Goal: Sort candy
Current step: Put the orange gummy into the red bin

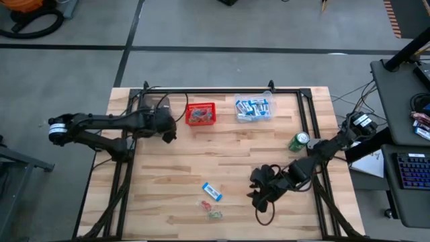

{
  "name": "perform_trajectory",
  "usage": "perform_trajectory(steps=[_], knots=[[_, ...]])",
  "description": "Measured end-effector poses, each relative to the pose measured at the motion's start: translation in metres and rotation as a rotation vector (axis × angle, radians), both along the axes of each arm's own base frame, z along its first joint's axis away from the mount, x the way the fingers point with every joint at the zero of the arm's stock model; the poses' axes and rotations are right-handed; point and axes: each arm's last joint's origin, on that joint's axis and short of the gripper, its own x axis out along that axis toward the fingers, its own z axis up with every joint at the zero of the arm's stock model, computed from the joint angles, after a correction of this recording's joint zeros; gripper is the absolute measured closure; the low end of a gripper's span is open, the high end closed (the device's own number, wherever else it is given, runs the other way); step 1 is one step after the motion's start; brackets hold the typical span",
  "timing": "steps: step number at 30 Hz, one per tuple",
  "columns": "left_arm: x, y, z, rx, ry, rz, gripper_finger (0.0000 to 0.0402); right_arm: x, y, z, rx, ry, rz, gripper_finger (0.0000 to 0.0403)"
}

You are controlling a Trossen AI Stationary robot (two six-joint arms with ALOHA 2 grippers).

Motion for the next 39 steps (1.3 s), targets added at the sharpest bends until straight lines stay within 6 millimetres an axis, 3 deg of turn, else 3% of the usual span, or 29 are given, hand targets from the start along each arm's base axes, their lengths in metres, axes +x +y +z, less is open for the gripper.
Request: perform_trajectory(steps=[12, 23, 39], knots=[[-0.018, -0.024, 0.026, 0.037, -0.184, -0.053, 0.0302, -0.003, 0.004, 0.000, -0.049, -0.008, 0.065, 0.0220], [-0.027, -0.039, 0.038, 0.016, -0.331, -0.080, 0.0302, -0.002, 0.002, 0.000, -0.119, -0.026, 0.104, 0.0220], [-0.024, -0.077, 0.040, -0.024, -0.459, -0.219, 0.0302, 0.025, -0.009, 0.014, -0.274, -0.189, 0.162, 0.0220]])
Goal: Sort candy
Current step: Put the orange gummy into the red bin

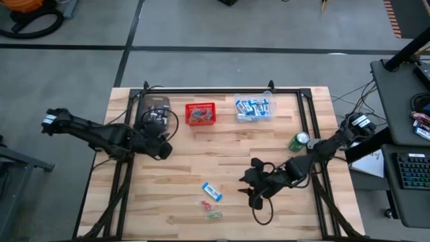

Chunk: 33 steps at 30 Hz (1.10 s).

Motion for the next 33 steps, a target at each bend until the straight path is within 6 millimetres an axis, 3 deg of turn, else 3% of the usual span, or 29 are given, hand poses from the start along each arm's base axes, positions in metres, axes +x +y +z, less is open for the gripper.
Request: perform_trajectory(steps=[6, 15, 22, 33], knots=[[0.004, -0.016, 0.002, -0.003, -0.072, -0.073, 0.0302, 0.008, -0.002, -0.015, -0.019, 0.050, 0.006, 0.0220], [0.022, -0.037, -0.005, 0.015, -0.110, -0.141, 0.0302, 0.009, 0.004, -0.037, 0.107, 0.210, 0.022, 0.0220], [0.036, -0.051, -0.009, 0.005, -0.076, -0.192, 0.0302, -0.001, 0.004, -0.050, 0.156, 0.389, 0.009, 0.0220], [0.064, -0.076, -0.008, 0.055, 0.023, -0.287, 0.0302, -0.022, 0.020, -0.056, 0.163, 0.528, 0.019, 0.0220]])
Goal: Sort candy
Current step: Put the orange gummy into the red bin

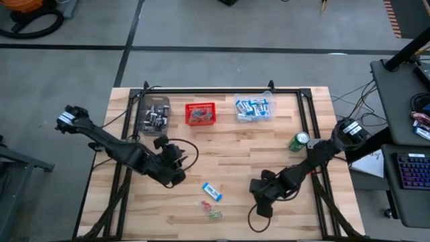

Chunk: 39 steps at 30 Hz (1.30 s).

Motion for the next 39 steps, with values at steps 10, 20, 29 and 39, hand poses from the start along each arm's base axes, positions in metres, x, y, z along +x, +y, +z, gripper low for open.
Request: perform_trajectory(steps=[10, 20, 29, 39], knots=[[0.024, -0.014, -0.007, 0.082, 0.104, -0.048, 0.0302, -0.023, 0.011, -0.004, 0.013, 0.176, -0.035, 0.0220], [0.033, -0.019, -0.009, 0.099, 0.147, -0.044, 0.0302, -0.020, 0.019, -0.039, -0.066, 0.257, -0.016, 0.0259], [0.029, -0.025, -0.012, 0.071, 0.161, -0.073, 0.0302, -0.015, 0.016, -0.042, -0.056, 0.253, 0.108, 0.0387], [0.021, -0.033, -0.013, 0.034, 0.230, -0.156, 0.0302, 0.016, -0.036, 0.022, -0.180, -0.183, 0.086, 0.0393]])
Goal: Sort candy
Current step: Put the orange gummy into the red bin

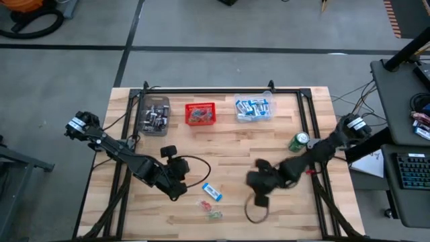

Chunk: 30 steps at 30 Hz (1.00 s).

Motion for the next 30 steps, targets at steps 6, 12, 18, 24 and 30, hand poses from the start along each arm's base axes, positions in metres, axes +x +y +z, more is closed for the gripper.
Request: perform_trajectory(steps=[6, 12, 18, 24, 30], knots=[[-0.013, -0.004, 0.010, 0.049, 0.001, -0.101, 0.0302, 0.054, -0.064, 0.024, -0.118, -0.395, 0.002, 0.0394], [-0.027, -0.003, 0.009, 0.069, 0.009, -0.156, 0.0302, 0.090, -0.151, 0.031, -0.297, -0.676, -0.130, 0.0394], [-0.034, 0.003, -0.002, 0.084, 0.010, -0.113, 0.0302, 0.099, -0.225, 0.016, -0.348, -0.788, -0.345, 0.0394], [-0.034, 0.004, -0.003, 0.101, -0.015, -0.076, 0.0302, 0.110, -0.258, -0.003, -0.287, -0.770, -0.405, 0.0394], [-0.033, 0.006, 0.004, 0.197, -0.081, -0.050, 0.0302, 0.131, -0.263, -0.016, -0.269, -0.757, -0.405, 0.0379]])
